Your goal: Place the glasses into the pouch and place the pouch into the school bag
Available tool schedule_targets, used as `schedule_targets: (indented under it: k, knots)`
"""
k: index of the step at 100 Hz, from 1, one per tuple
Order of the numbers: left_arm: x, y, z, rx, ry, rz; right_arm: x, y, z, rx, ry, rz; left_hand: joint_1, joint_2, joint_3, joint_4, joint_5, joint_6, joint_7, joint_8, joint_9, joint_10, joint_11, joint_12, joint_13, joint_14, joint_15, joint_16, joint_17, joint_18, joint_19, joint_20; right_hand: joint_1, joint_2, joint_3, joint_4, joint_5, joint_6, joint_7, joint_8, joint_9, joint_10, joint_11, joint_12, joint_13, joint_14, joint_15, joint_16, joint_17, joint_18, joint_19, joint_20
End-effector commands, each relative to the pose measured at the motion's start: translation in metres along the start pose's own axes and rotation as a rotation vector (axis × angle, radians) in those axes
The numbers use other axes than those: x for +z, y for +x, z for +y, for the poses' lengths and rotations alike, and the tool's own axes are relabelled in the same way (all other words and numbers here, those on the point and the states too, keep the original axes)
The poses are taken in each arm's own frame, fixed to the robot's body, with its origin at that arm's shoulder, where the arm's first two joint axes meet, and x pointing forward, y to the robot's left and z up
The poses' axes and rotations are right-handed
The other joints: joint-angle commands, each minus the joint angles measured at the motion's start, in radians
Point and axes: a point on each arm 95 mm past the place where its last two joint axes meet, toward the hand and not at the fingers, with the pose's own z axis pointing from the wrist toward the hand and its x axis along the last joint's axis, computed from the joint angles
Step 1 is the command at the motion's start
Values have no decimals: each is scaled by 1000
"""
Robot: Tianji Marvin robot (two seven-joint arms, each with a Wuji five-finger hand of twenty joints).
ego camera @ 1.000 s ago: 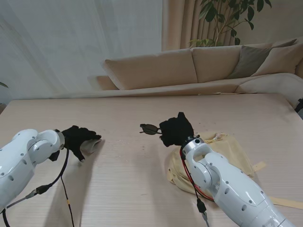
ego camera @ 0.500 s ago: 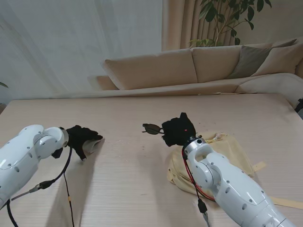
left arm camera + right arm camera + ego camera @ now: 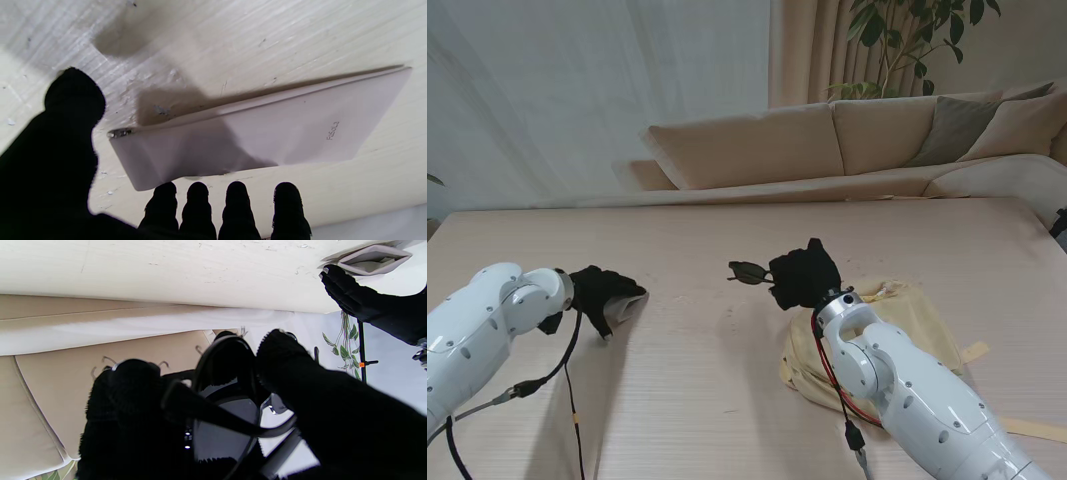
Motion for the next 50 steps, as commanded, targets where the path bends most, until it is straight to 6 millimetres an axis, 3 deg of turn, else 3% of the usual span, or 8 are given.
schedule_targets:
  k: [1, 15, 50]
  knots:
    - [0, 4, -3, -11, 1, 16, 0, 3, -2, 6, 13, 4, -15, -39, 13, -31, -24, -10, -37, -40, -32, -8, -16, -16, -22, 6, -4, -1, -16, 28, -33, 1, 17, 18, -5, 11, 11, -8, 5, 12, 19, 40, 46, 22, 43, -61, 44, 21, -21, -3, 31, 0]
    - [0, 4, -6, -2, -14, 19, -1, 3, -2, 7, 13, 2, -10, -37, 16, -31, -22, -17, -35, -100, -35, -8, -14, -24, -26, 9, -6, 1, -17, 29, -33, 4, 18, 18, -6, 12, 12, -9, 5, 13, 19, 39, 46, 22, 43, -61, 45, 21, -20, -2, 32, 1]
    - [2, 3, -1, 22, -50, 9, -1, 3, -2, 11, 9, 5, 32, -32, 25, -19, -23, -45, -6, -49, -33, -14, -8, -20, -24, 1, -5, 6, -16, 22, -34, 6, 16, 21, -7, 12, 14, -10, 3, 13, 20, 39, 45, 22, 45, -63, 45, 20, -19, -2, 32, 1]
